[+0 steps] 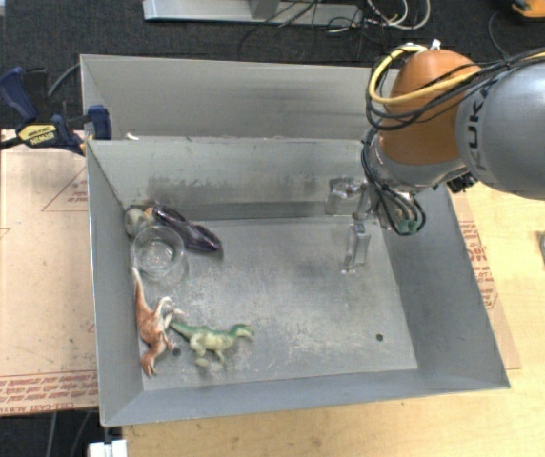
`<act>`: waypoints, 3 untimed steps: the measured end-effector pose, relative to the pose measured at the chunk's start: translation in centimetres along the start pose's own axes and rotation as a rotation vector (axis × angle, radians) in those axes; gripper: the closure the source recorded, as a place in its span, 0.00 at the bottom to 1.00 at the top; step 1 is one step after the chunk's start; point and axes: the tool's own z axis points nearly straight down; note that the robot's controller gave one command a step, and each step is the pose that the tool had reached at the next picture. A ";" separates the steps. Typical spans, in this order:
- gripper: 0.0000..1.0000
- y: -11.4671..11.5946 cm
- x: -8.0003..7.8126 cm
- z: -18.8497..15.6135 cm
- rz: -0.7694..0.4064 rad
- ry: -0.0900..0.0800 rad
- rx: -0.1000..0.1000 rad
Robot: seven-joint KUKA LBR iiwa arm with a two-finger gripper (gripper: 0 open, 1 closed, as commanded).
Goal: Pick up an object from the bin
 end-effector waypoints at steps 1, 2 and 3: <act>0.00 8.4 -0.4 3.7 -0.014 0.007 -0.005; 0.00 4.7 0.1 6.3 0.036 -0.002 0.000; 0.00 1.5 0.4 6.2 0.010 0.005 -0.005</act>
Offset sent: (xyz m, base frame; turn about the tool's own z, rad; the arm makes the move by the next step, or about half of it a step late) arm -0.0008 0.0481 -0.0621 0.0323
